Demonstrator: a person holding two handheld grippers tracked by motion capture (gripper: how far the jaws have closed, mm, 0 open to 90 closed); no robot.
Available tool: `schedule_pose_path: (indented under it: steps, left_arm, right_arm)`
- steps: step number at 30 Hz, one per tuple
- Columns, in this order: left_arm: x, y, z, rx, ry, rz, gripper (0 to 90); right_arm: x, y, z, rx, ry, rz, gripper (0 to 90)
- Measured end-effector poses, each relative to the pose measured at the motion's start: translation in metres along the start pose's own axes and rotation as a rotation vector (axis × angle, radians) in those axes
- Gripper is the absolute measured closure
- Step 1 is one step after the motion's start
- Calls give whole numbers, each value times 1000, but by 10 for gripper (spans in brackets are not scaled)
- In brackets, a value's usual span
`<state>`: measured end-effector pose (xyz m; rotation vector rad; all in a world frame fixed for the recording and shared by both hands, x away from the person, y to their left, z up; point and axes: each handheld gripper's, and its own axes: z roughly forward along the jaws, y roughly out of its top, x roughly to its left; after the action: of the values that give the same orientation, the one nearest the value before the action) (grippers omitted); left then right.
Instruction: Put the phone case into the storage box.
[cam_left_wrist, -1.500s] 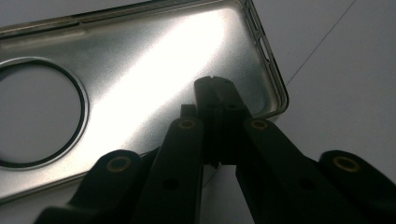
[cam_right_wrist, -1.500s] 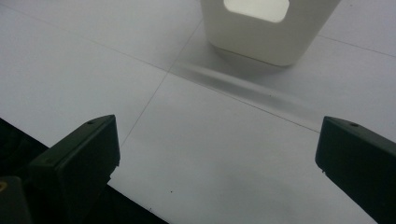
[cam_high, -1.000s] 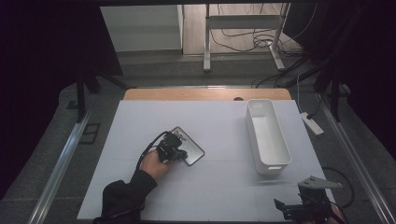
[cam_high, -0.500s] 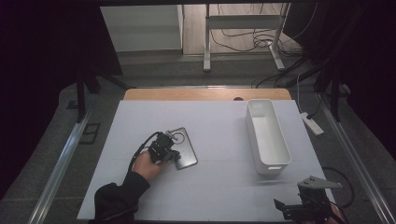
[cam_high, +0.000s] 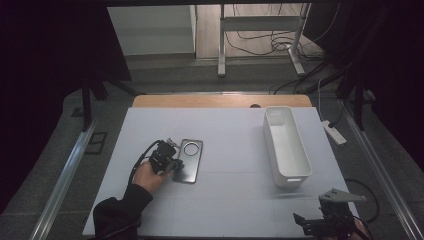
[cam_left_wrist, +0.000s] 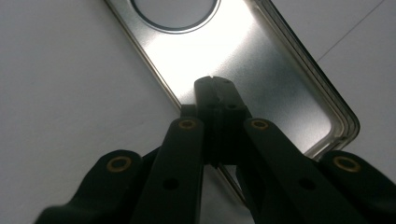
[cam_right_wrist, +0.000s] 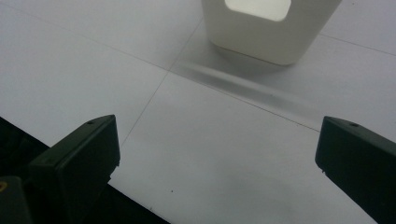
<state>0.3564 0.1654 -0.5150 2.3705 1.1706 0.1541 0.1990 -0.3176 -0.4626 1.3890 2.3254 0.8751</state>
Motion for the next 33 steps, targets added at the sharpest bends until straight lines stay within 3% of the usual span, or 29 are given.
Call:
schedule_pose_path:
  steps: [5,15,26,33]
  left_arm:
    - [9,-4,-5,-15,10,-26,890]
    - [17,-6,-6,-29,29,-40,890]
    - [19,-8,-5,-38,16,-44,890]
    - [20,-7,-20,-88,-6,-68,889]
  right_arm:
    - [0,0,0,-2,0,2,2]
    - [0,0,0,0,-1,2,2]
    - [0,0,0,4,-1,-1,2]
    - [0,0,0,3,-1,0,2]
